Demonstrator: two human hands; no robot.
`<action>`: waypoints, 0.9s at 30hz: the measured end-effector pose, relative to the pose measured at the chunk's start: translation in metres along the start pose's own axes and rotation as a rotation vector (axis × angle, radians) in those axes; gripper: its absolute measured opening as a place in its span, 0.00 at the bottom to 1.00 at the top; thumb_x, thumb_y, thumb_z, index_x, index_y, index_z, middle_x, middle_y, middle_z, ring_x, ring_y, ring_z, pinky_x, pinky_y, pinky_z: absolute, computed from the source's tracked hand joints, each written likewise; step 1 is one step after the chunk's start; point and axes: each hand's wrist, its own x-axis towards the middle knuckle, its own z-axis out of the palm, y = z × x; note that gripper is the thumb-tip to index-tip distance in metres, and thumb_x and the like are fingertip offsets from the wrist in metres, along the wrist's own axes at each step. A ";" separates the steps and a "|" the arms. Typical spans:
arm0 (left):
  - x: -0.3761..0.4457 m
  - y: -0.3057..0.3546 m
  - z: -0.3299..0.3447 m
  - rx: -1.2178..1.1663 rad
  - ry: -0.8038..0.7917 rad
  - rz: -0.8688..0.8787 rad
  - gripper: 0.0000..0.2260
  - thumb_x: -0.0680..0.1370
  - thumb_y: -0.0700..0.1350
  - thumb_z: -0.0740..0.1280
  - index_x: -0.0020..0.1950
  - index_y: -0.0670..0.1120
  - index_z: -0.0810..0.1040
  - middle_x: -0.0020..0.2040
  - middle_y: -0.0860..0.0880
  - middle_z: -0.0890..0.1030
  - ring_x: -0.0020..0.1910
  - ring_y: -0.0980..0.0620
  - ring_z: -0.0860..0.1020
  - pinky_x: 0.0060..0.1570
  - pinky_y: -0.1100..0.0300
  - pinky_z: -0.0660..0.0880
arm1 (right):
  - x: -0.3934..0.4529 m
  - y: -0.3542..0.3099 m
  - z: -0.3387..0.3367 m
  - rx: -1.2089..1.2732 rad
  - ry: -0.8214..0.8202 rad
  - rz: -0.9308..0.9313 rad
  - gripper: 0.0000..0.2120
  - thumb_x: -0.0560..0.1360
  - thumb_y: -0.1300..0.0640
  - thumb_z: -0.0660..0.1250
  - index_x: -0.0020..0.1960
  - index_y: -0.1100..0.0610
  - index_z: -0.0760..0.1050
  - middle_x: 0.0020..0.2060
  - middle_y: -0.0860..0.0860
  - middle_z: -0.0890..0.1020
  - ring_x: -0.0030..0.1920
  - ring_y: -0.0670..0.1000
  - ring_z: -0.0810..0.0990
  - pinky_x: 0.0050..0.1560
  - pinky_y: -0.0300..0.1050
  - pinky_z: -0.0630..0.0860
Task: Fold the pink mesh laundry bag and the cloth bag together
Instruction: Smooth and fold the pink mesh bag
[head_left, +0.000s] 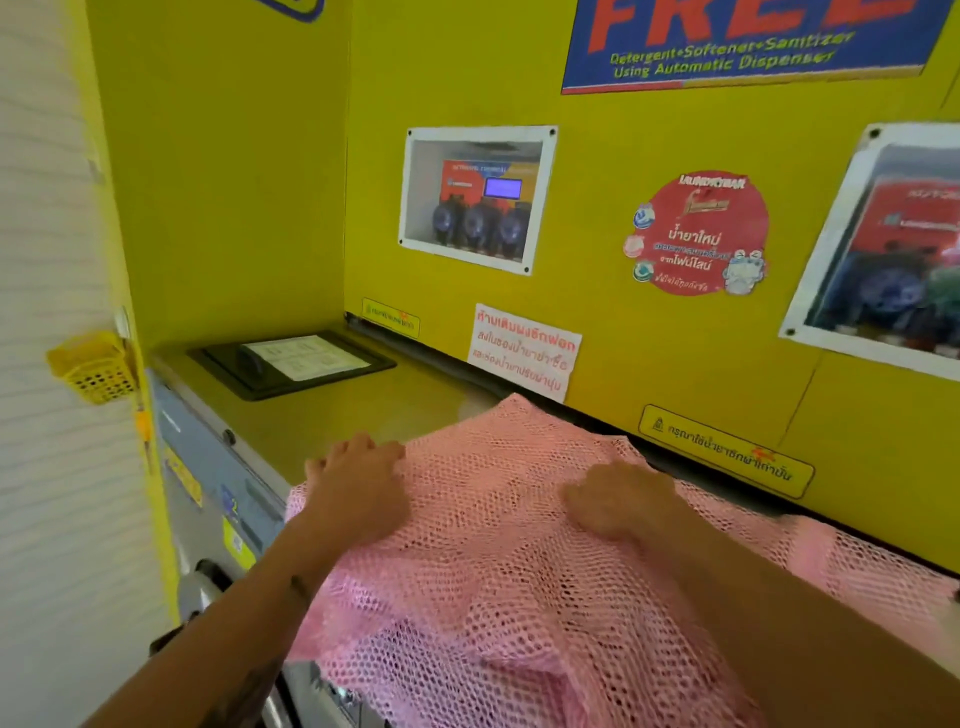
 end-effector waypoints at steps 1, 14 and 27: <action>0.004 -0.001 -0.002 -0.002 -0.008 -0.013 0.20 0.76 0.47 0.60 0.68 0.57 0.72 0.67 0.48 0.74 0.67 0.44 0.70 0.69 0.41 0.60 | 0.002 -0.001 0.001 0.005 0.002 0.008 0.35 0.74 0.34 0.45 0.68 0.52 0.73 0.72 0.55 0.72 0.68 0.60 0.72 0.70 0.61 0.65; 0.035 -0.011 -0.019 -0.094 0.357 0.103 0.11 0.78 0.43 0.63 0.57 0.47 0.80 0.52 0.43 0.79 0.50 0.42 0.78 0.47 0.49 0.75 | -0.013 0.003 -0.009 0.203 -0.044 -0.195 0.20 0.77 0.40 0.57 0.60 0.52 0.72 0.69 0.55 0.74 0.66 0.56 0.72 0.69 0.55 0.68; -0.223 0.073 -0.030 -0.704 -0.562 0.137 0.10 0.78 0.52 0.68 0.47 0.47 0.83 0.40 0.45 0.85 0.35 0.52 0.82 0.39 0.64 0.77 | -0.149 0.065 0.000 0.245 -0.174 -0.588 0.30 0.79 0.44 0.63 0.78 0.42 0.57 0.75 0.47 0.67 0.71 0.47 0.68 0.66 0.40 0.64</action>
